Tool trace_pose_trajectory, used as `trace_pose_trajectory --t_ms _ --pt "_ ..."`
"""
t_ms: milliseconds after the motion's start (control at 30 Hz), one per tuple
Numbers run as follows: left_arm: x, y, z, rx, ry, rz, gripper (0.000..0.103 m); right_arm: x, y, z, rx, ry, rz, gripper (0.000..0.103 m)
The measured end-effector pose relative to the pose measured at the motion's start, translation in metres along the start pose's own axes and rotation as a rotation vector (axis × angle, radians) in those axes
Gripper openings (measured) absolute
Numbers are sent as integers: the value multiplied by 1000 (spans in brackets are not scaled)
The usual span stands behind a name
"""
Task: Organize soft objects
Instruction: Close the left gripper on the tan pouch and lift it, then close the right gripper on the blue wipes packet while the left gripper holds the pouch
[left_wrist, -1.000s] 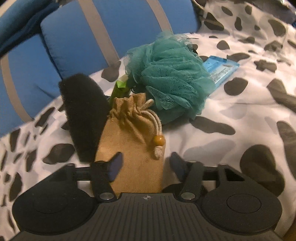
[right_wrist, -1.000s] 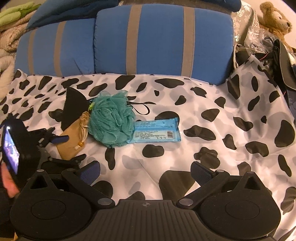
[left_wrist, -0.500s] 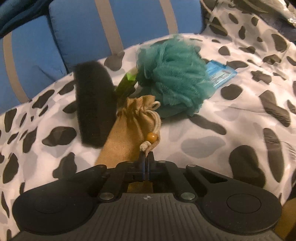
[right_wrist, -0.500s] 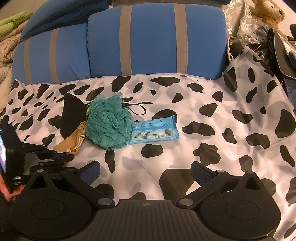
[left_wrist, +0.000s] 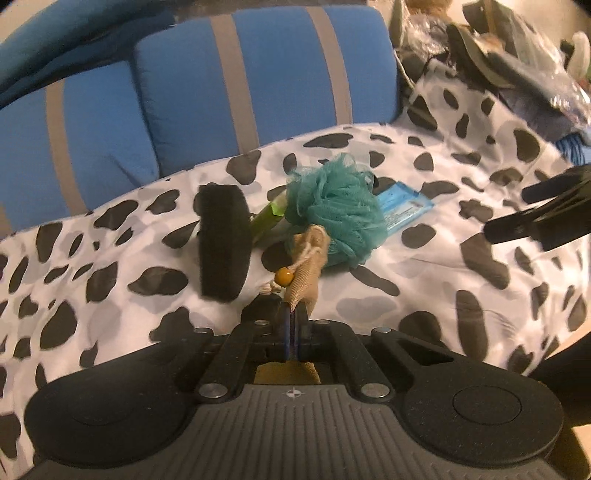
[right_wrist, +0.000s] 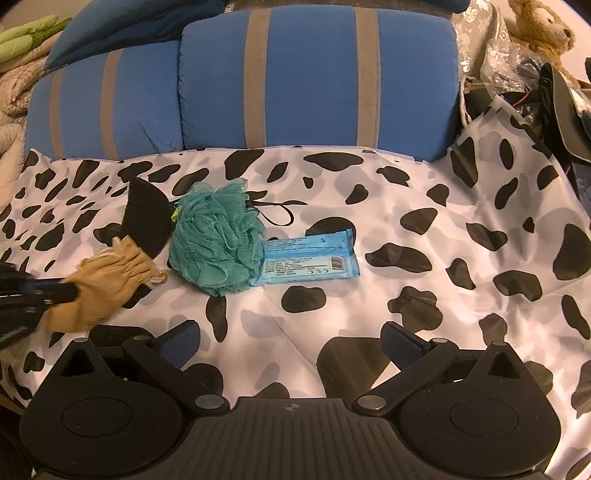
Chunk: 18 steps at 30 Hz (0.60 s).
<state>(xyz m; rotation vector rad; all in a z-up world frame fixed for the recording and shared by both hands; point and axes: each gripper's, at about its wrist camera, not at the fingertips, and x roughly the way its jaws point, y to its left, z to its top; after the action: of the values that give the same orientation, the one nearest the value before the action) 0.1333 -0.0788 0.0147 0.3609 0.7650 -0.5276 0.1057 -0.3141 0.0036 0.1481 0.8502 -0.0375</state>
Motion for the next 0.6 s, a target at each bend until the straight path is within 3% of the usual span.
trace_pose_trajectory --t_ms 233,600 --pt "-17 13 -8 -72 -3 -22 2 23 -6 5 -37 17 -38 103" --pt "-19 25 -3 -140 -17 -55 2 71 -21 20 -45 41 2 103"
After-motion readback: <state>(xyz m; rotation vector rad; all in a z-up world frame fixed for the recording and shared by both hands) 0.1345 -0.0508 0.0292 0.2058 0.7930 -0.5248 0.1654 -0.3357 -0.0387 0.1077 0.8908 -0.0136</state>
